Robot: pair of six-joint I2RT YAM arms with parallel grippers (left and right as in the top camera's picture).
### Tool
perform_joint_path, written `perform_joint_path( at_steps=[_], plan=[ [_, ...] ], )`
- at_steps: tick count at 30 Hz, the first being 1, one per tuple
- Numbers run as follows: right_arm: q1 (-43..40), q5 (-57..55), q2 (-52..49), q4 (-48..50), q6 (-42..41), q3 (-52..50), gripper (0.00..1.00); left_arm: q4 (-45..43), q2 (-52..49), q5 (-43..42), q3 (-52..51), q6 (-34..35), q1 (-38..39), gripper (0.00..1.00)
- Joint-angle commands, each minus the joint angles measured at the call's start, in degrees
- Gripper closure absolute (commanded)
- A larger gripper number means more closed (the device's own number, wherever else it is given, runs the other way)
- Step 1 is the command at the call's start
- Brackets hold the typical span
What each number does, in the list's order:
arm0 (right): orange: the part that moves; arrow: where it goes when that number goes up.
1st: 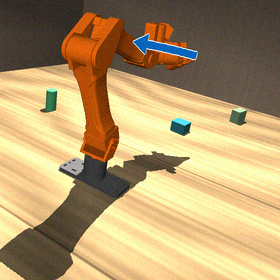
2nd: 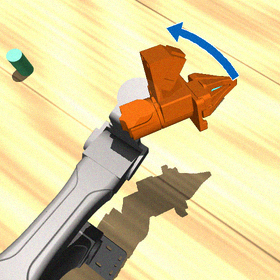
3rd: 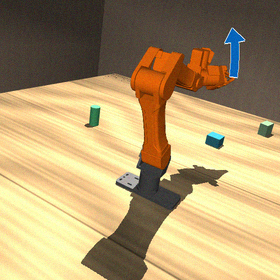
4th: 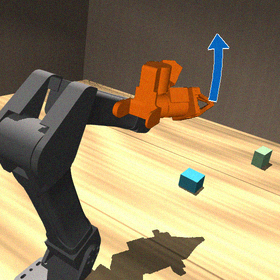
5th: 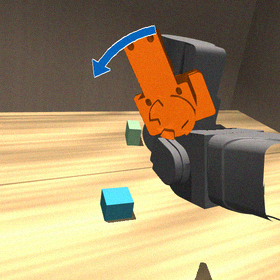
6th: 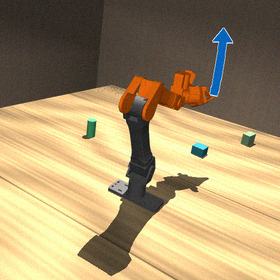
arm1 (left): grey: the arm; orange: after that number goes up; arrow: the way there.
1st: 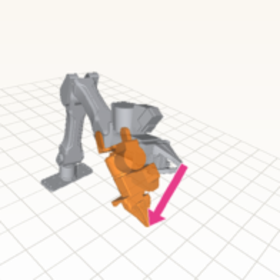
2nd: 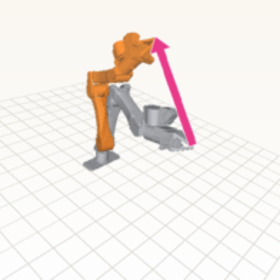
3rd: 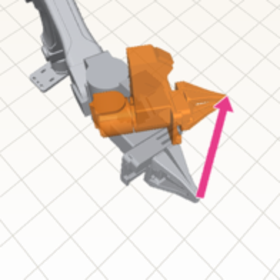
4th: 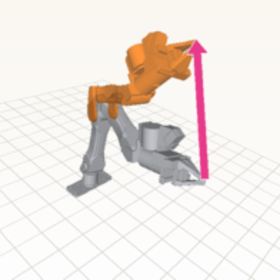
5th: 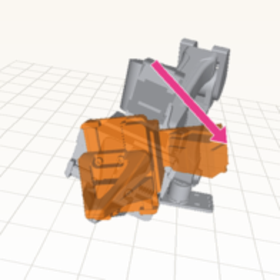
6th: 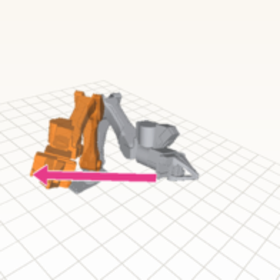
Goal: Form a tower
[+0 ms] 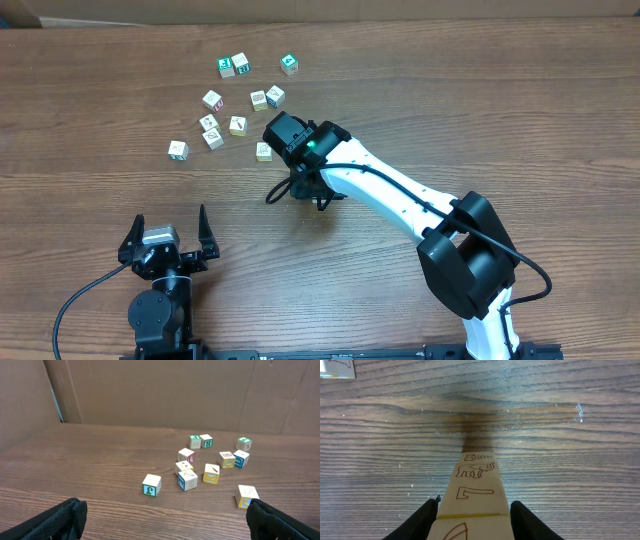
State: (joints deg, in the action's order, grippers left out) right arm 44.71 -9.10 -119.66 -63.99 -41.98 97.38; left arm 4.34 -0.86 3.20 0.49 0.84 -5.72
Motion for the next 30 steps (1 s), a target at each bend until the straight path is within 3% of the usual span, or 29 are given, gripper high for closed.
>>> perform_joint_path(
  at_steps=[1,22,28,30],
  plan=[
    [-0.1,-0.7,-0.3,0.2,-0.2,-0.3,0.58,-0.1,0.6,-0.1,-0.2,-1.3,0.1,0.01],
    [-0.1,-0.7,-0.3,0.2,-0.2,-0.3,0.72,-0.1,0.6,-0.1,-0.2,-1.3,0.1,0.01],
    [-0.1,-0.7,-0.3,0.2,-0.2,-0.3,0.71,-0.1,0.6,-0.1,-0.2,-1.3,0.1,0.01],
    [-0.1,-0.7,-0.3,0.2,-0.2,-0.3,0.59,-0.1,0.6,-0.1,-0.2,-1.3,0.1,0.0]
  ],
)
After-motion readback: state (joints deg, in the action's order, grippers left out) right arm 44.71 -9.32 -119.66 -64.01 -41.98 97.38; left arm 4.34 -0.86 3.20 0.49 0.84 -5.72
